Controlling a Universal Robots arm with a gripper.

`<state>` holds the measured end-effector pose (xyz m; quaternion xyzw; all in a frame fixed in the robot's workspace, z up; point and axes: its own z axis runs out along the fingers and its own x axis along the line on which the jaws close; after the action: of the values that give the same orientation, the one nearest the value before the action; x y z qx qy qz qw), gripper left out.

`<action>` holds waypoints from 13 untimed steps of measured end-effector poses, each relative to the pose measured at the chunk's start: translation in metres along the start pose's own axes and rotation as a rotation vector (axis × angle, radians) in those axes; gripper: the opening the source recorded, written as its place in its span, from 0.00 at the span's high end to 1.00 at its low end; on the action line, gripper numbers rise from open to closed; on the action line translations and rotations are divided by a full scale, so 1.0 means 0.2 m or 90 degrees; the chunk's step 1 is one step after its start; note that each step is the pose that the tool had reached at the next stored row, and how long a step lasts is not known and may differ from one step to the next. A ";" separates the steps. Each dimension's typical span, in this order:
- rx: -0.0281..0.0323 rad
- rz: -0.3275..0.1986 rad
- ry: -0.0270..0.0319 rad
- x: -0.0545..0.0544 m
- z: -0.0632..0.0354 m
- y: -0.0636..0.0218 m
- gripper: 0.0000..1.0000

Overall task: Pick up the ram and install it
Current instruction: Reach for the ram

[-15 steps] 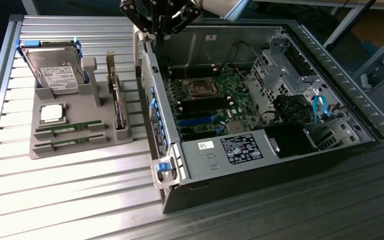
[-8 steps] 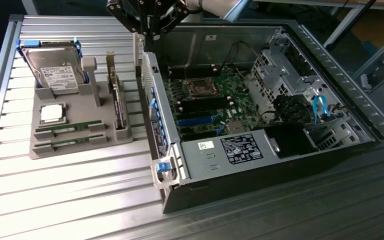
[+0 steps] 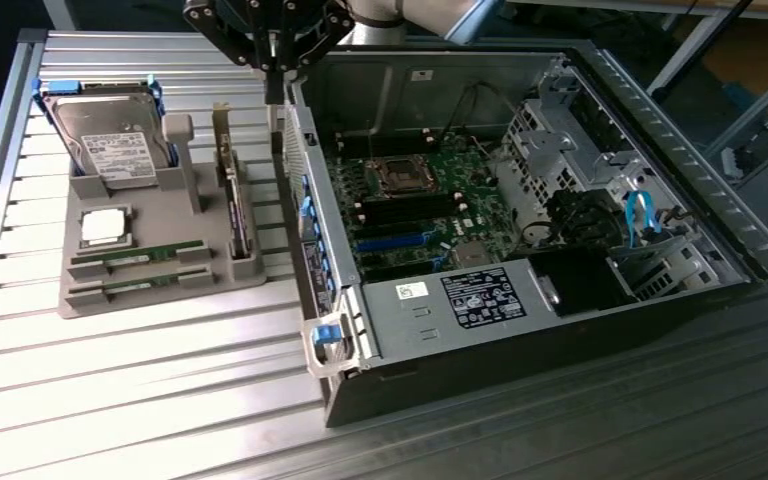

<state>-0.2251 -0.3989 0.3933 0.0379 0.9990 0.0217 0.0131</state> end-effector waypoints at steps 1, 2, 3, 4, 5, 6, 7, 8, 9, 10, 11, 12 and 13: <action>0.0000 0.000 0.0000 0.02 -0.001 -0.001 0.90; 0.0000 0.000 0.0000 0.04 -0.001 -0.003 0.90; 0.0000 0.000 0.0000 0.06 -0.002 -0.004 0.90; 0.0000 0.000 0.0000 0.07 -0.002 -0.005 0.90; 0.0000 0.000 0.0000 0.09 -0.002 -0.007 0.90; -0.0001 0.000 -0.0001 0.11 -0.003 -0.008 0.90; -0.0001 0.000 0.0000 0.13 -0.004 -0.010 0.90; 0.0000 0.000 0.0000 0.16 -0.004 -0.012 0.90; 0.0000 0.000 0.0000 0.18 -0.005 -0.013 0.90; 0.0000 0.000 0.0000 0.20 -0.006 -0.015 0.90; -0.0001 0.000 0.0000 0.22 -0.006 -0.017 0.90; -0.0001 0.000 -0.0001 0.24 -0.006 -0.018 0.90; 0.0000 0.000 0.0000 0.26 -0.007 -0.019 0.90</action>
<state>-0.2764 -0.3989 0.3933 0.0378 0.9990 0.0217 0.0131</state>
